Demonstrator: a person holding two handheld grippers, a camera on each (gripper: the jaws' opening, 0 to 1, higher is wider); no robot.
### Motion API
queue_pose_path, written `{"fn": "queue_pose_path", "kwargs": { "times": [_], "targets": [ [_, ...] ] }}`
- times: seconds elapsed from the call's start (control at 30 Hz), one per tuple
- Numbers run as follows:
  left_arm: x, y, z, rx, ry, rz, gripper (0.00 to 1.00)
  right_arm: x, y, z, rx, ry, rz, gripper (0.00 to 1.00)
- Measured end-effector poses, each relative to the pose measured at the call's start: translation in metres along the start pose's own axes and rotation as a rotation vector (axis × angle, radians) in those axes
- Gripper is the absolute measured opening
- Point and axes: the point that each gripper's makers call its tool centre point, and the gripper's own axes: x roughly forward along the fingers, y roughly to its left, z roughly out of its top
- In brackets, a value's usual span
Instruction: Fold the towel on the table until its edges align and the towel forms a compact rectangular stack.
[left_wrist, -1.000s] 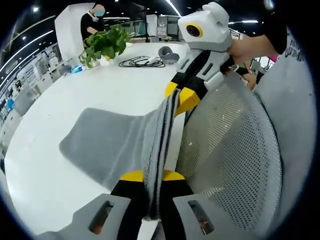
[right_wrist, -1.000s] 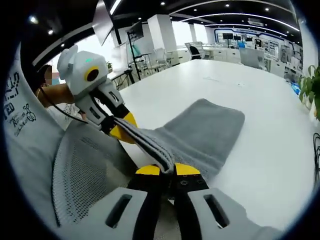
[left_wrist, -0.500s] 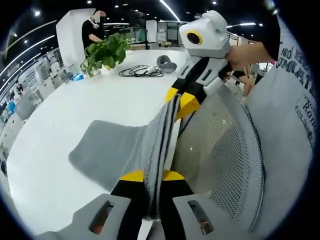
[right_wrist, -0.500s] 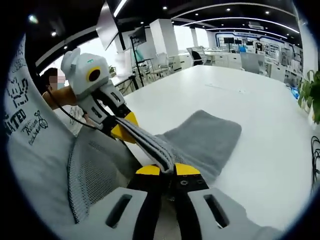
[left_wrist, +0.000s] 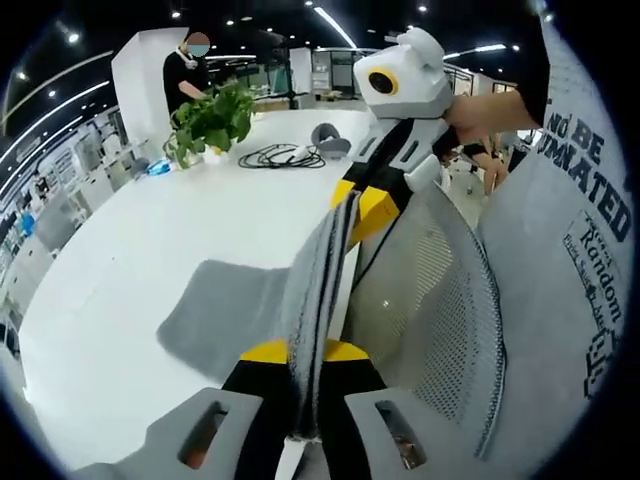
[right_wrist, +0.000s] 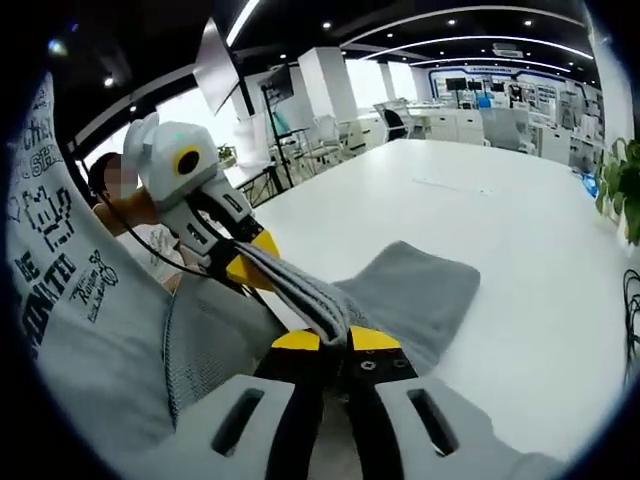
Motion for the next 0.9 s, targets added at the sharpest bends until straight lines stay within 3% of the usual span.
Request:
{"fn": "queue_pose_path", "kwargs": {
  "times": [0.47,0.9],
  "targets": [
    [-0.007,0.011,0.0,-0.018,-0.005,0.005,0.08,-0.001,0.003,0.02,0.007,-0.022,0.01,0.05],
    [-0.005,0.028,0.009,-0.038,-0.019,0.002,0.08,0.006,-0.013,0.032,0.025,-0.034,-0.009,0.05]
  ]
}}
